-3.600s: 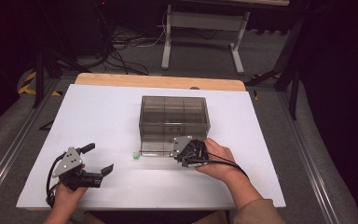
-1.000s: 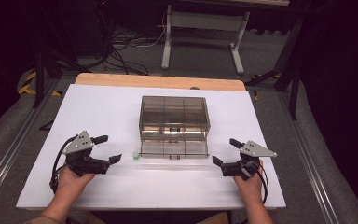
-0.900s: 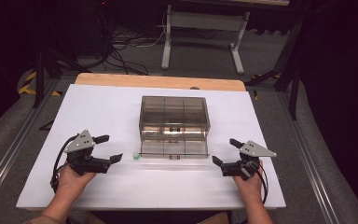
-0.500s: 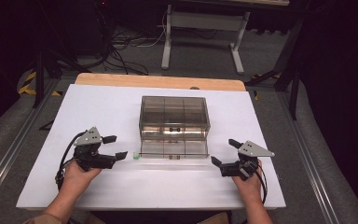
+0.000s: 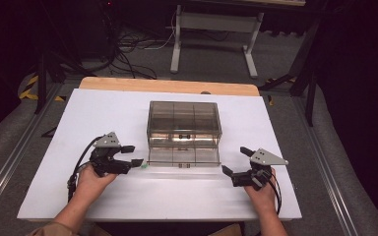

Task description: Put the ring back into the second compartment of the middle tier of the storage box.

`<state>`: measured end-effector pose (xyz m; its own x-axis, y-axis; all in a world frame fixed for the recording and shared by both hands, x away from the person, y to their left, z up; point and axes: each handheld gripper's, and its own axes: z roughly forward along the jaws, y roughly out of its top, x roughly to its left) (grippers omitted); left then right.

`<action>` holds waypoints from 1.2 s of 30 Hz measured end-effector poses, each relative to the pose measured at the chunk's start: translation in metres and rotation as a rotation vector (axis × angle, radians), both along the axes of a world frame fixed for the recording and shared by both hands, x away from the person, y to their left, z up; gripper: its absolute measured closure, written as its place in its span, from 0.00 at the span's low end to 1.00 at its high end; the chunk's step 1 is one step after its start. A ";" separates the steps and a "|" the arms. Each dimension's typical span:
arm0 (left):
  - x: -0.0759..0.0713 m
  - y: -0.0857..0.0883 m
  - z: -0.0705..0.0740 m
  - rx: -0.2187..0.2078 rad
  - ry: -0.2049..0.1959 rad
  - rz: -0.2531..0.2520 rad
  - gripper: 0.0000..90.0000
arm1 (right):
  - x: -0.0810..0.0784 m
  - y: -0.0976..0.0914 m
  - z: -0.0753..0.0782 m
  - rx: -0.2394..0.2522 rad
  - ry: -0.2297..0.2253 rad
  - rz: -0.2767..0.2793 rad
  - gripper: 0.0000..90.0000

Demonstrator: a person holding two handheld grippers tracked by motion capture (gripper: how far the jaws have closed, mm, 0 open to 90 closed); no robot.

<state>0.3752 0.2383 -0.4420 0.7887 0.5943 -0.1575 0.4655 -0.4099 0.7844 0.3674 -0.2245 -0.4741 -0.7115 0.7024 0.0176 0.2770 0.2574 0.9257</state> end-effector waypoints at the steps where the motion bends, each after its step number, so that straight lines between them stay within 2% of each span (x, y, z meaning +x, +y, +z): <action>1: 0.001 -0.001 -0.001 0.005 0.006 -0.003 0.43 | 0.000 0.000 0.000 -0.001 0.001 0.001 0.01; 6: 0.004 -0.004 -0.003 0.004 0.028 -0.006 0.48 | 0.000 0.002 -0.001 -0.006 0.010 0.009 0.01; 16: 0.012 -0.009 -0.014 0.045 0.070 0.003 0.57 | 0.000 0.002 -0.001 -0.006 0.012 0.009 0.01; 23: 0.013 -0.012 -0.018 0.069 0.084 -0.001 0.62 | 0.000 0.002 -0.001 -0.007 0.011 0.010 0.01; 25: 0.014 -0.013 -0.019 0.087 0.088 -0.003 0.66 | 0.000 0.002 -0.001 -0.007 0.010 0.011 0.01; 36: 0.014 -0.018 -0.023 0.130 0.102 -0.022 0.82 | 0.000 0.003 -0.001 -0.016 0.008 0.012 0.01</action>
